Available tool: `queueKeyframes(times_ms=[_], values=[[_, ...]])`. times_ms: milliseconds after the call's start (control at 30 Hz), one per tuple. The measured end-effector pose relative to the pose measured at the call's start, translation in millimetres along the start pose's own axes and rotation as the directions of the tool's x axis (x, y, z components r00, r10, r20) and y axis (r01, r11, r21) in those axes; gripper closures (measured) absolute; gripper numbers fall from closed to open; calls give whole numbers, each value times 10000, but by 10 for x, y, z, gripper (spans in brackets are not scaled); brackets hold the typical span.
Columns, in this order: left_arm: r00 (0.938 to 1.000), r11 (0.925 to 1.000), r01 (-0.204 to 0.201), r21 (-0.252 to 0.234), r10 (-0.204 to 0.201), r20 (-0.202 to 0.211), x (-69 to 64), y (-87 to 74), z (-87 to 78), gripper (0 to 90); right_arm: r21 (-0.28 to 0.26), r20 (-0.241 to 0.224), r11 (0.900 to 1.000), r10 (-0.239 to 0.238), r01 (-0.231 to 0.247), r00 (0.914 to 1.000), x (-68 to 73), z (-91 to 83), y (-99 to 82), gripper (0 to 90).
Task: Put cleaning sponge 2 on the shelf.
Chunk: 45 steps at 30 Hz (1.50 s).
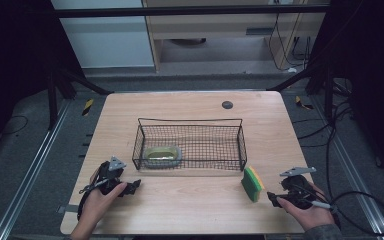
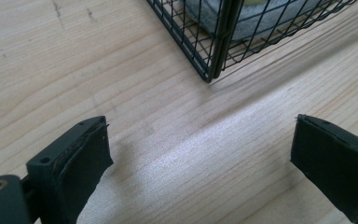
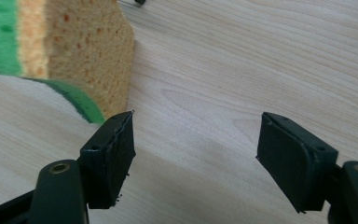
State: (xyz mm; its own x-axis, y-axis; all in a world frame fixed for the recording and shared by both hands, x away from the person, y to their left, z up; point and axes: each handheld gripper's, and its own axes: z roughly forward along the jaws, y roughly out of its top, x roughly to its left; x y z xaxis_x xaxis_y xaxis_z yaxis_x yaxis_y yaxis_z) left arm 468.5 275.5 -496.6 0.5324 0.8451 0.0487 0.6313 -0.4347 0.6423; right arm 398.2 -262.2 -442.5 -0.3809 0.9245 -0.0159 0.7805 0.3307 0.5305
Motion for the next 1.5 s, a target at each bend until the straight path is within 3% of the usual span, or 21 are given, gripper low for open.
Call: queueKeyframes(times_ms=[267,600,767,1000,1333,1433,1500], values=[[9997,9993,175,-341,-169,191,48,-61,49,0,227,-171,9989,-398,401,9991,184,-187,80,270],[9995,9970,192,-750,-172,271,85,-99,67,0,47,-359,9978,-656,658,9972,406,-243,280,274],[9995,9967,186,-791,-166,261,86,-103,68,0,-14,-486,9972,-743,743,9961,484,-167,490,327],[9995,9962,185,-855,-164,256,98,-103,71,0,558,-518,9941,-905,933,9946,583,44,688,347],[9996,9964,159,-838,-139,246,105,-102,70,0,1135,-518,9889,-905,959,9945,552,232,760,385],[9996,9961,180,-860,-160,244,105,-103,72,0,1299,-539,9869,-897,961,9945,541,263,762,448],[9996,9961,177,-864,-157,246,107,-103,73,0,1335,-585,9862,-905,976,9942,527,265,761,547]])
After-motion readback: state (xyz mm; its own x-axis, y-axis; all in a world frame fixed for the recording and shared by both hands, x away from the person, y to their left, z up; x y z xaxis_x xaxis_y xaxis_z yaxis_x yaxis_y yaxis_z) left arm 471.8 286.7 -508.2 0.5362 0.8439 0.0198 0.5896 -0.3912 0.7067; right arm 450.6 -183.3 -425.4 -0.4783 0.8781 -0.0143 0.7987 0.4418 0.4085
